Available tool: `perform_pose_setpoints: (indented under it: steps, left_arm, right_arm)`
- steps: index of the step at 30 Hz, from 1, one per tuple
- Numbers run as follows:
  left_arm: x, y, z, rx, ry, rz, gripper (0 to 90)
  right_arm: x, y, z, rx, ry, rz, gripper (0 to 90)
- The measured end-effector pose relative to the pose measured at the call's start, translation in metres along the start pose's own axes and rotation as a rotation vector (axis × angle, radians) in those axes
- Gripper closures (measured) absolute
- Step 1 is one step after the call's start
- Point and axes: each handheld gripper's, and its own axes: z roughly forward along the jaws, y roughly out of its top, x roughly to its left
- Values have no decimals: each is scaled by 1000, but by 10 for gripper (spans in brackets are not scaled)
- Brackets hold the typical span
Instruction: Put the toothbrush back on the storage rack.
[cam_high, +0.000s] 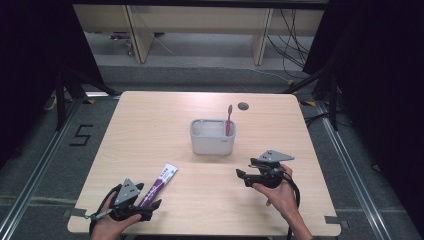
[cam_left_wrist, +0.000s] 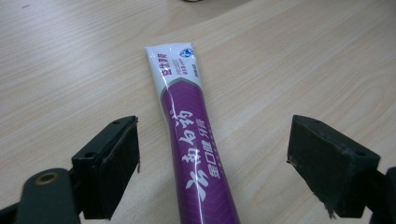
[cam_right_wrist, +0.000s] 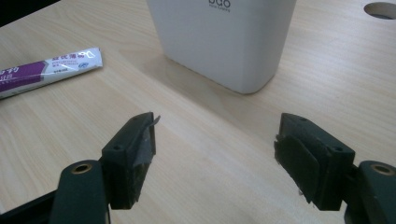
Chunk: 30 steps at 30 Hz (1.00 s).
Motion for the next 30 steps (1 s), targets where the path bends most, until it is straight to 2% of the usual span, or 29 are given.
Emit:
perform_pose_setpoints:
  steps: [1, 2, 3, 4, 5, 6, 7, 9, 10, 12, 14, 15, 16, 17, 18, 20, 21, 23, 25, 26, 30]
  left_arm:
    - [0, 0, 1, 1, -1, 0, 163]
    - [2, 0, 0, 17, -1, 16, 163]
    - [3, 0, -1, 24, -2, 19, 163]
    - [3, 0, 0, 21, 0, 16, 163]
    - [3, 0, -1, 21, 0, 16, 163]
    - [4, 0, -1, 24, 3, 18, 163]
    - [3, -1, 1, -2, 6, -5, 163]
    - [4, 0, 0, 9, 6, 2, 163]
    - [4, 0, 0, 11, 9, 1, 163]
    - [4, 0, 0, 8, 9, -3, 163]
    - [4, 0, 1, 6, 10, -8, 163]
    - [4, 0, 1, 11, 12, -3, 163]
    - [4, 0, 1, 11, 13, -5, 163]
    - [4, 0, 2, 5, 12, -16, 163]
    - [4, -1, 1, 6, 11, -14, 163]
    - [5, -1, 1, 9, 12, -11, 163]
    - [6, -1, 0, 16, 14, -6, 163]
    - [6, -2, 0, 19, 16, -6, 163]
    - [5, -2, 1, 7, 20, -17, 163]
    - [5, -2, 0, 5, 21, -18, 163]
    - [6, -3, -1, 7, 20, -21, 163]
  right_arm:
    - [0, -2, 0, 7, 8, 8, 294]
    - [1, -3, -1, 9, -8, 7, 294]
    - [0, -5, -1, 7, -10, -7, 294]
    - [1, -6, -1, 21, 3, 19, 293]
    - [0, -7, -1, 18, 2, -4, 292]
    - [1, -8, -3, 19, -18, -10, 291]
    - [2, -9, -2, 12, 1, -3, 292]
    - [3, -11, -4, 22, 5, -5, 292]
    - [4, -13, -5, 17, -17, -18, 292]
    - [6, -15, -6, 30, -9, 6, 292]
    - [5, -16, -8, 36, -27, -23, 292]
    - [5, -17, -9, 42, -22, -26, 292]
    - [6, -19, -9, 40, -23, -8, 292]
    - [5, -19, -10, 44, -26, -33, 292]
    - [6, -21, -10, 46, -29, -19, 292]
    - [7, -23, -11, 59, -29, -26, 292]
    - [8, -24, -11, 58, -30, -15, 292]
    - [7, -25, -13, 60, -28, -40, 292]
    - [8, -27, -13, 54, -31, -43, 292]
    - [8, -28, -14, 58, -14, -30, 292]
    - [10, -32, -17, 70, -20, -35, 292]
